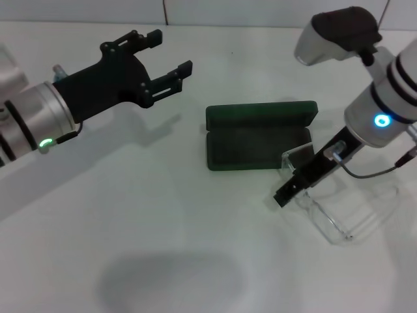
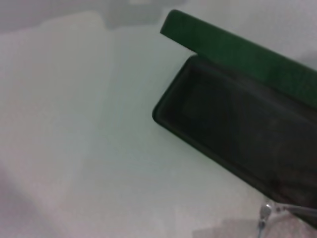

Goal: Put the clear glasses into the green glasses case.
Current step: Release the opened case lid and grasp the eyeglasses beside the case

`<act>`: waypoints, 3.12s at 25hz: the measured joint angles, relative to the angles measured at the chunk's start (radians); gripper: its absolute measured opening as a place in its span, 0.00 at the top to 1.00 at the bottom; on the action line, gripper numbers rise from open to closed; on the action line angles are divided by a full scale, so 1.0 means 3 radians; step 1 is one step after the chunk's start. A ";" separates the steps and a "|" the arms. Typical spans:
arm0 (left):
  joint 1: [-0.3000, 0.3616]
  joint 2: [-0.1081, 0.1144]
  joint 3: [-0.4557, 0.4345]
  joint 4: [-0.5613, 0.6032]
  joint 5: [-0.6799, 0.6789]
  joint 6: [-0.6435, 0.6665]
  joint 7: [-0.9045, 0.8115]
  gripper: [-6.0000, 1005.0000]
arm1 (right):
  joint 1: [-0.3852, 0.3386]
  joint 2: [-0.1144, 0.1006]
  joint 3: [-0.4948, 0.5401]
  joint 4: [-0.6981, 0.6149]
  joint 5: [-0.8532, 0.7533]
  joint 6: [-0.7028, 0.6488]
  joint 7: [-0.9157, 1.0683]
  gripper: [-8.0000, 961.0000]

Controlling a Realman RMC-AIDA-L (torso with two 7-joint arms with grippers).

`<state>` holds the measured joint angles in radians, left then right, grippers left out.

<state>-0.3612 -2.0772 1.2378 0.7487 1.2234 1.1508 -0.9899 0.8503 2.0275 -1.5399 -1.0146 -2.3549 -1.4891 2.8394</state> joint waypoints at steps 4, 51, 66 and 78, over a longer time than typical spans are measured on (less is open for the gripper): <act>-0.0093 -0.0018 -0.0055 -0.0062 0.0120 -0.0004 -0.0009 0.25 | 0.0073 0.0001 -0.0022 0.0112 0.0015 0.0028 0.0000 0.13; -0.0115 -0.0020 -0.0072 -0.0098 0.0110 -0.0006 0.0093 0.25 | 0.0029 -0.0016 -0.0097 0.0108 0.0057 -0.0179 -0.0021 0.55; -0.0100 -0.0020 -0.0159 -0.0090 0.0123 0.0020 0.0109 0.25 | 0.0042 -0.0013 -0.0107 0.0053 0.0013 -0.0170 -0.0044 0.56; -0.0075 -0.0020 -0.0160 -0.0073 0.0106 0.0019 0.0183 0.25 | 0.0037 -0.0001 -0.0216 0.0001 0.0011 -0.0110 -0.0077 0.62</act>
<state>-0.3838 -2.0831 1.1897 0.7267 1.2552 1.1566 -0.9350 0.8613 2.0272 -1.6046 -1.0142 -2.3516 -1.5221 2.8164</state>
